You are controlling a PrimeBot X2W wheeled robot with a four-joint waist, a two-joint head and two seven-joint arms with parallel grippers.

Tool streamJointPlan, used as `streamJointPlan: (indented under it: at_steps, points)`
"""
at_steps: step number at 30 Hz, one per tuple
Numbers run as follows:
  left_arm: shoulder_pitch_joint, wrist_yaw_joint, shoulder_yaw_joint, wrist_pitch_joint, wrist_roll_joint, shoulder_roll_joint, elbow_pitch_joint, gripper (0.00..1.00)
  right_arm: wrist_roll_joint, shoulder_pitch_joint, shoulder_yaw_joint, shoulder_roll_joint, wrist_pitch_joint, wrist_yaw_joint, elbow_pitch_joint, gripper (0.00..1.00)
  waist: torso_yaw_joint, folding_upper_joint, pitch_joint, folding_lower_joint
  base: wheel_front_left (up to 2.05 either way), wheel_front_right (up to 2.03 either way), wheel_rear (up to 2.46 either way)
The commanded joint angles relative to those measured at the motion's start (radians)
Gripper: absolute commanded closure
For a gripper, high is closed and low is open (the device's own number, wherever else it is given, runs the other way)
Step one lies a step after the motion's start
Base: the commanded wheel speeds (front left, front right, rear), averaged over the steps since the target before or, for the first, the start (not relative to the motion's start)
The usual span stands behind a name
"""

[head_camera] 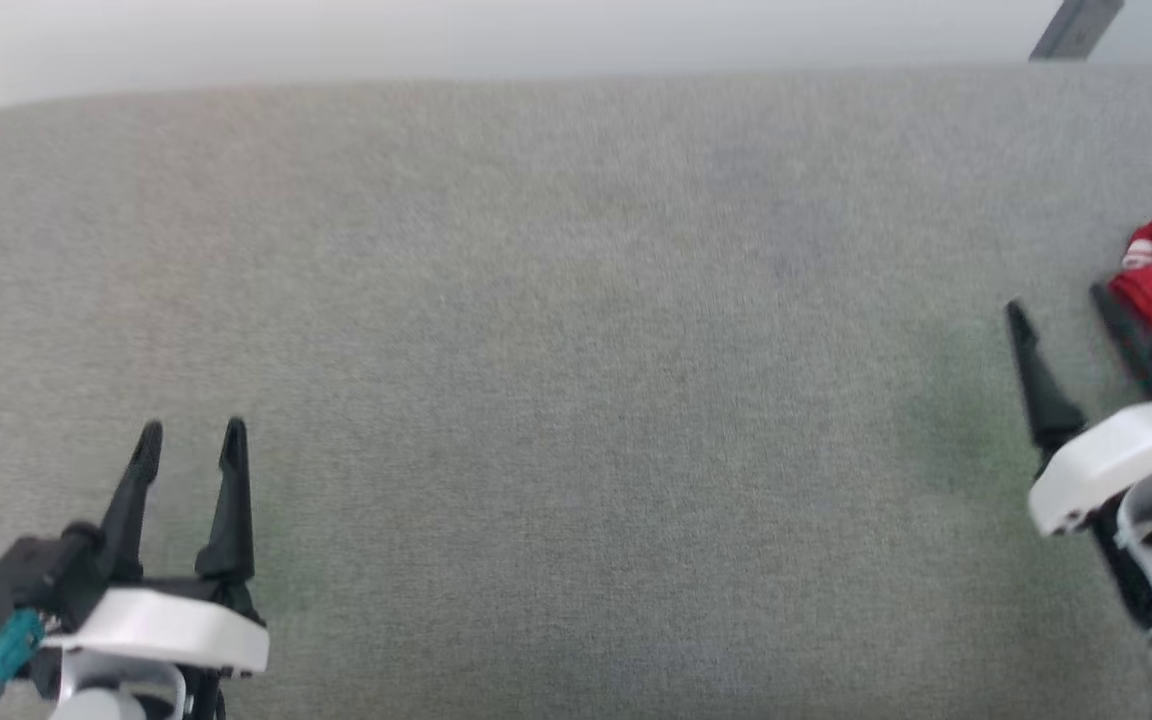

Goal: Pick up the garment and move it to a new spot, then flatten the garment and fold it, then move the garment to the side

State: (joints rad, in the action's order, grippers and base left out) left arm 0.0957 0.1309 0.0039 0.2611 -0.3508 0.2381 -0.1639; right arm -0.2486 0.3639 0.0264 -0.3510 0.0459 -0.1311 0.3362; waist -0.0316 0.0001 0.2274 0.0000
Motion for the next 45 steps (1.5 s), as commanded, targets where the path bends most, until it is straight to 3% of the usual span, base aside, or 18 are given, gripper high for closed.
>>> streamJointPlan:
  at_steps: [1,8,24,45]
  points:
    - [-0.029,-0.001,0.016,0.005,0.006,-0.007,-0.002,0.0,-0.018,-0.04,0.015,0.014,0.014,0.001,-0.024,0.0,0.02,-0.0001,-0.06,0.0,0.0,0.0,0.0]
    - [-0.122,-0.001,0.046,0.005,0.003,-0.02,0.008,0.0,-0.053,-0.154,0.041,0.011,0.036,0.001,-0.11,0.0,0.023,-0.0001,-0.137,0.0,0.0,0.0,0.0]
    - [-0.254,-0.001,0.08,0.005,0.027,-0.05,0.101,0.0,-0.048,-0.33,-0.08,0.078,0.046,0.001,-0.314,0.0,0.051,-0.0001,-0.191,0.0,0.0,0.0,0.0]
    - [-0.27,-0.001,0.091,0.005,0.043,-0.064,0.153,0.0,-0.039,-0.361,-0.117,0.11,0.029,0.001,-0.372,0.0,0.067,-0.0001,-0.185,0.0,0.0,0.0,0.0]
